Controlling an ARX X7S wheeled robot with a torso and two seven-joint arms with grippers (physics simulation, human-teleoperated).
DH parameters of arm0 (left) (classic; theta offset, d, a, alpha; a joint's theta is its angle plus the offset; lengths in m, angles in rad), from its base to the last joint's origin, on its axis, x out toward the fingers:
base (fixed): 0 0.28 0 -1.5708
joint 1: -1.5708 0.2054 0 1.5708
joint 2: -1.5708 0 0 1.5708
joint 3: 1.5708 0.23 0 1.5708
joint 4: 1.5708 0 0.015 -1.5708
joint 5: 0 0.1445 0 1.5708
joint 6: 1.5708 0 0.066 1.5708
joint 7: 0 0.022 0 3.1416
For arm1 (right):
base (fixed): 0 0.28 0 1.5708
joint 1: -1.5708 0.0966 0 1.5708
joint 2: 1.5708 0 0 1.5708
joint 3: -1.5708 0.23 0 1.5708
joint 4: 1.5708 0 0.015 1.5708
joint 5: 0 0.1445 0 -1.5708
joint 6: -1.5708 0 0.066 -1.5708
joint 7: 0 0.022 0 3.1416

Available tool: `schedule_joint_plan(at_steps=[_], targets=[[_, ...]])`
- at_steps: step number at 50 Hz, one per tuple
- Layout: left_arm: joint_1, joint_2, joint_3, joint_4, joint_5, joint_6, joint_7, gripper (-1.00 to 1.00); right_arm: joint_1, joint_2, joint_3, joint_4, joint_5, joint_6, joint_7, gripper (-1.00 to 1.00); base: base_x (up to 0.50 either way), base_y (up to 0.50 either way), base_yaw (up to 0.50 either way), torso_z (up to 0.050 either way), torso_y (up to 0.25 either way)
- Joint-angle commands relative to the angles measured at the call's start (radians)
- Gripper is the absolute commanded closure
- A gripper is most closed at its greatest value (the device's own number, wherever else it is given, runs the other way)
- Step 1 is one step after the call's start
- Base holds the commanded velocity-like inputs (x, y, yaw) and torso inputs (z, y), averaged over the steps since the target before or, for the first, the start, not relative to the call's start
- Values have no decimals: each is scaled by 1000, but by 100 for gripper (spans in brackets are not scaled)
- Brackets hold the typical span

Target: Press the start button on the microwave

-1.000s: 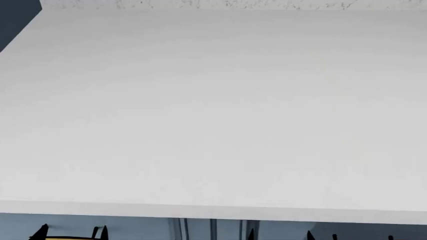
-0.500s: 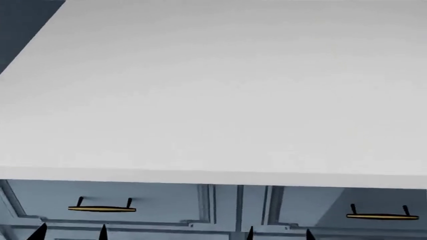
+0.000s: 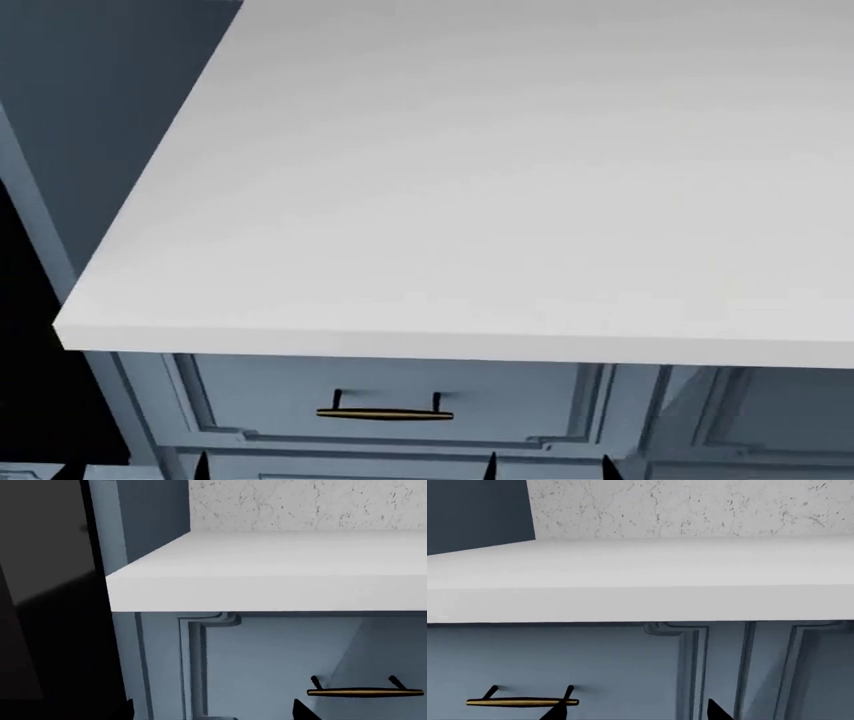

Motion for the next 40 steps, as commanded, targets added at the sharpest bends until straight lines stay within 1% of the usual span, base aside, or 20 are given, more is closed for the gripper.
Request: schedule_joint_plan(at_steps=[1,40], targets=[[3,-11,12,-6,-5,10,-16,-100,-4,11,-15,-3,11,-4,13,-100,0,500,0,0,0],[-3,-37,46,-6,-25,9,-52,-100,1,40,-48,-8,42,-5,42,-100,0,500,0,0,0]])
